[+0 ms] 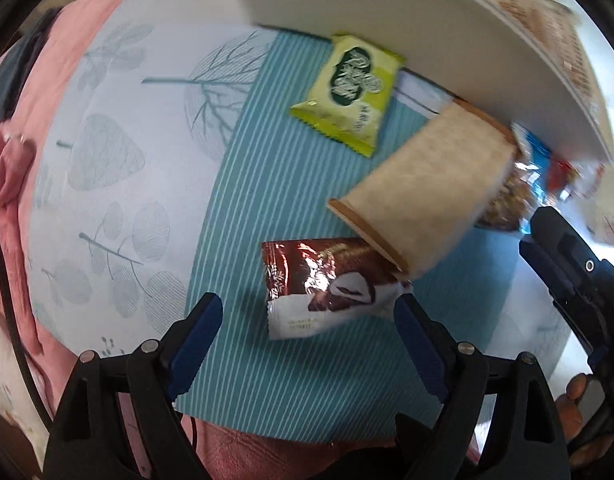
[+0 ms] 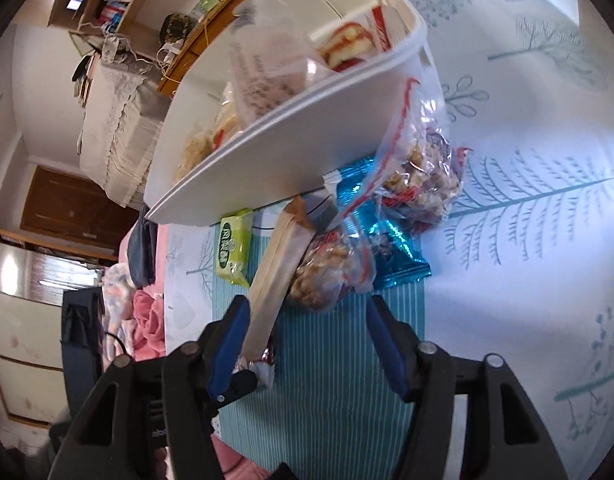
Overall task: Organize snacks
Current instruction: 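Grasp the brown chocolate packet with the left tool while the right tool grasps the nut bag, then carry both packets over the white tray and release them inside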
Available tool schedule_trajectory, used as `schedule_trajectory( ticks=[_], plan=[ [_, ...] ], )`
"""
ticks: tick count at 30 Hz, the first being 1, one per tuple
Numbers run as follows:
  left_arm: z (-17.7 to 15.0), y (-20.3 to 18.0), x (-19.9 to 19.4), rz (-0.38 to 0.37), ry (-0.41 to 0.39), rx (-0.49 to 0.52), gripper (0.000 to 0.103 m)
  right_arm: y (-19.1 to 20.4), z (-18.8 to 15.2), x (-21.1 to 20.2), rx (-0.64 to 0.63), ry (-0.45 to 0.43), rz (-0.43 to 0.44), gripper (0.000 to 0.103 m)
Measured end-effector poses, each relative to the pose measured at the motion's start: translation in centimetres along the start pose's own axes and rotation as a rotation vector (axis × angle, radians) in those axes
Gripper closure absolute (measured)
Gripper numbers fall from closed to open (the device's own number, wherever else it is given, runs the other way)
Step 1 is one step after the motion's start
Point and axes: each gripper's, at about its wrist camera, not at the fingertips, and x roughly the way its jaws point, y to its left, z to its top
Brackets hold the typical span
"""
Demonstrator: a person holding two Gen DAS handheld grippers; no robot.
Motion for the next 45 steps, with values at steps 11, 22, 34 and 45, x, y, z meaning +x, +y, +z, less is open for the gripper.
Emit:
schedule_trajectory(
  ticks=[11, 22, 34, 45],
  plan=[
    [0.0, -1.8, 1.8, 0.024, -0.026, -0.045, 0.018, -2.8, 1.3, 1.8, 0.125, 0.076, 0.104, 0.079],
    [-0.3, -4.7, 1.6, -0.006, -0.014, -0.069, 0.061, -4.1, 1.4, 0.0, 0.146, 0.108, 0.126, 0.094],
    [-1.4, -3.7, -0.2, -0.013, 0.037, -0.076, 0.082, -3.7, 1.8, -1.7, 0.133, 0.112, 0.133, 0.094],
    [-1.5, -0.8, -5.6, -0.056, 0.018, -0.016, 0.082, -0.1, 0.7, -3.5, 0.111, 0.141, 0.193, 0.094]
  ],
)
